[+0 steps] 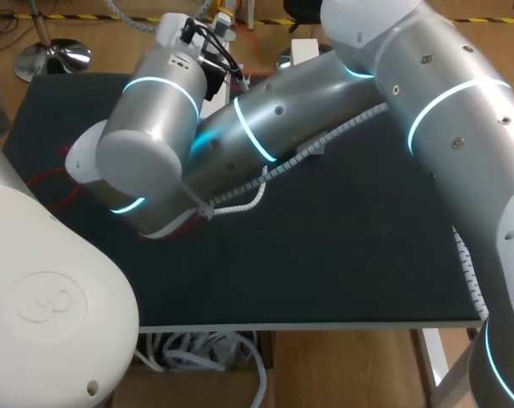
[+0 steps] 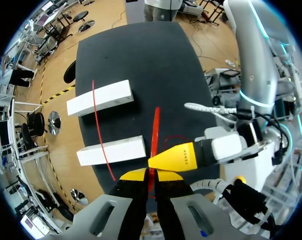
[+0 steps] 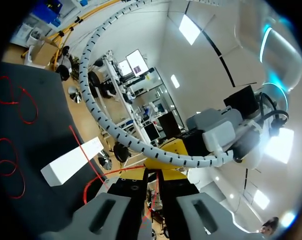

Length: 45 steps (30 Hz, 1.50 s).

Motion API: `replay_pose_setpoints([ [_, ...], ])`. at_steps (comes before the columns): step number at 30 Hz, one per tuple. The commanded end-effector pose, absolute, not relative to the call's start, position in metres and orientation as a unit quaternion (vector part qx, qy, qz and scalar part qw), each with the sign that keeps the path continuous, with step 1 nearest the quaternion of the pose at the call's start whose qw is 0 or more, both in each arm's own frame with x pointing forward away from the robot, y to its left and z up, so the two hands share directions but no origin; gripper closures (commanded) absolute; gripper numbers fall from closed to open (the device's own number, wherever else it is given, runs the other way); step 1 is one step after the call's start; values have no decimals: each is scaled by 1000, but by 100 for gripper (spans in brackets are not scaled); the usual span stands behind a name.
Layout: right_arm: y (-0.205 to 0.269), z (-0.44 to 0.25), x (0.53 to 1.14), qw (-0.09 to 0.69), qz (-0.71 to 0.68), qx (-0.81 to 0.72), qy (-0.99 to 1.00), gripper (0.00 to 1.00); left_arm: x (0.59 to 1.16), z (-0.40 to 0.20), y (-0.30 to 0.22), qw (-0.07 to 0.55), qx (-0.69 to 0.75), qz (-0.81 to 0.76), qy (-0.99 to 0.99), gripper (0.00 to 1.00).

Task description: Grab the tape and strap the tape.

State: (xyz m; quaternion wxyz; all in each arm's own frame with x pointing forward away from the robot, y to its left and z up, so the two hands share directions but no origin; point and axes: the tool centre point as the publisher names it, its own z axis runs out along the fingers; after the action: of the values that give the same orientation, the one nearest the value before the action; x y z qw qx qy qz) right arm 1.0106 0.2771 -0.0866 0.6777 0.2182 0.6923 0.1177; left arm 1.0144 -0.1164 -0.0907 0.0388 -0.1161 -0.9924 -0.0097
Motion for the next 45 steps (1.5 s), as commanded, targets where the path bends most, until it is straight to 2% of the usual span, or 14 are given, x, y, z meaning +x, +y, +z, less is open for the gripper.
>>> replay_pose_setpoints([
  [1,271,-82,1004,676,120,217,694,89,1013,-91,-116,38,-116,-10,-992,100],
  [13,255,-84,988,670,132,218,697,89,1013,-91,-116,38,-116,-10,-992,100],
  [15,251,-85,987,670,134,218,697,100,1013,-91,-116,38,-116,-10,-992,100],
  [18,245,-85,985,667,141,214,699,100,1013,-91,-116,38,-116,-10,-992,100],
  [19,243,-86,986,666,143,214,700,86,1013,-91,-116,38,-116,-10,-992,100],
  [20,241,-86,986,666,146,213,700,64,1013,-91,-116,38,-116,-10,-992,100],
  [21,240,-86,986,666,146,213,700,67,1013,-91,-116,38,-116,-10,-992,100],
  [22,238,-87,987,663,148,212,703,76,1013,-91,-116,38,-116,-10,-992,100],
  [23,238,-88,987,659,153,210,706,73,1013,-91,-116,38,-116,-10,-992,100],
  [25,237,-89,988,659,155,208,706,57,1013,-91,-116,38,-116,-10,-992,100],
  [27,237,-93,989,650,163,204,713,0,1013,-91,-116,38,-116,-10,-992,100],
  [45,248,-110,988,619,221,182,731,0,1013,-91,-116,38,-116,-10,-992,100],
])
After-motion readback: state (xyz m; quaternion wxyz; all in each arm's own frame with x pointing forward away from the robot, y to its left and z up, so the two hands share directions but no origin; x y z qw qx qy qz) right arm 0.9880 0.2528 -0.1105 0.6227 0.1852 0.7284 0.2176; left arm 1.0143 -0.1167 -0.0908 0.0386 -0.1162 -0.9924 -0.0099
